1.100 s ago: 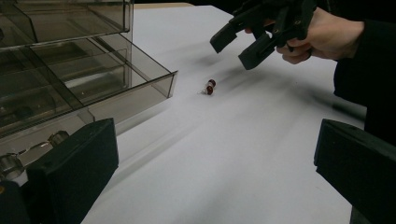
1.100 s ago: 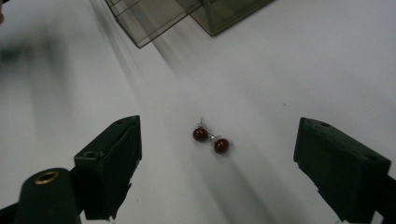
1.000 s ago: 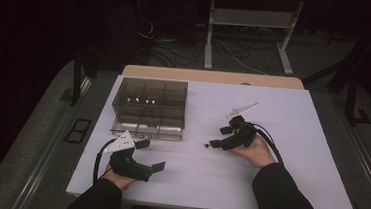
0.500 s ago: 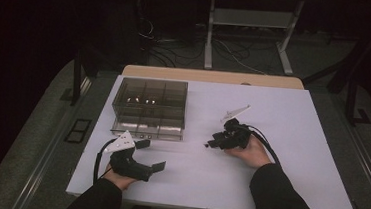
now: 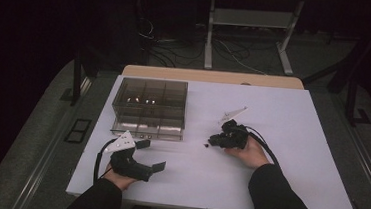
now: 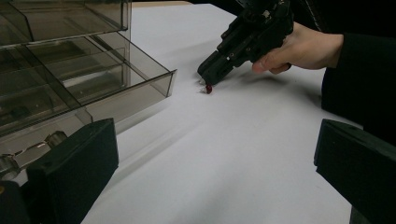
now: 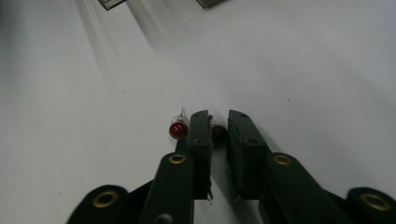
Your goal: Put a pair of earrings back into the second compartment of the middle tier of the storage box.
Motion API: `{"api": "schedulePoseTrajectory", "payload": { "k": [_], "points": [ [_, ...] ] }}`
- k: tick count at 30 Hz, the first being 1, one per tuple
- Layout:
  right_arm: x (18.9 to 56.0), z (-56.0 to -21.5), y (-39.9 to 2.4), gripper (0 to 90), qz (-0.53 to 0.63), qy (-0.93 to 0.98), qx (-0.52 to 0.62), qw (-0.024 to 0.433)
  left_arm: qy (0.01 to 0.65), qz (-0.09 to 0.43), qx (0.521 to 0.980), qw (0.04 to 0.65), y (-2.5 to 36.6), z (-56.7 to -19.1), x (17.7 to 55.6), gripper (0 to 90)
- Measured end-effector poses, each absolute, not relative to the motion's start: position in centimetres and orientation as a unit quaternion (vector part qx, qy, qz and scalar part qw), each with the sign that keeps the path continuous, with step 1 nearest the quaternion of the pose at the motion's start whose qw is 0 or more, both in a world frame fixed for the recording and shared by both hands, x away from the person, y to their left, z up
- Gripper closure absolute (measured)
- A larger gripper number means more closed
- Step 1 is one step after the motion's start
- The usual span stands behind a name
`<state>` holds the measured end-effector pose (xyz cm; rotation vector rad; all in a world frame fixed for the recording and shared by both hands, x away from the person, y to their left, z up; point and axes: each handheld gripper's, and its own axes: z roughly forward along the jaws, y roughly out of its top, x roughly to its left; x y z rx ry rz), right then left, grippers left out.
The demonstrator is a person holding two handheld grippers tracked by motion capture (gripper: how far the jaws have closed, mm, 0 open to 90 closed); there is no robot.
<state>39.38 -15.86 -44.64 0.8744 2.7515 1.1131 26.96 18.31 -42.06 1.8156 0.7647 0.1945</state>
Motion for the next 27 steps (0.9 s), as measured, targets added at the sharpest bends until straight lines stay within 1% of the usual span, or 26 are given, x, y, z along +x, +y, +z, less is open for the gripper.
{"api": "schedulePoseTrajectory", "payload": {
  "k": [3,5,9,15,21,24,27],
  "points": [
    [39.4,-44.7,-15.9,86.5,0.358,0.890,0.282,0.026,0.322,0.082,0.767,0.549,18.3,-42.1,27.0,0.0],
    [39.5,-44.7,-15.9,86.7,0.359,0.890,0.280,0.024,0.322,0.081,0.767,0.549,18.3,-42.1,27.0,0.0],
    [39.6,-44.6,-15.9,83.7,0.358,0.890,0.282,0.016,0.323,0.082,0.767,0.549,18.3,-42.1,27.0,0.0],
    [39.8,-44.6,-15.7,75.4,0.361,0.883,0.298,0.008,0.322,0.081,0.767,0.549,18.3,-42.1,27.0,0.0],
    [40.0,-44.3,-15.0,70.3,0.377,0.874,0.306,0.000,0.323,0.081,0.766,0.550,18.3,-42.1,27.0,0.0],
    [40.1,-44.2,-14.3,68.3,0.372,0.878,0.303,0.001,0.322,0.081,0.767,0.549,18.3,-42.1,27.0,0.0],
    [40.1,-44.2,-13.8,68.2,0.363,0.882,0.301,0.004,0.322,0.081,0.767,0.549,18.3,-42.1,27.0,0.0]
  ]
}}
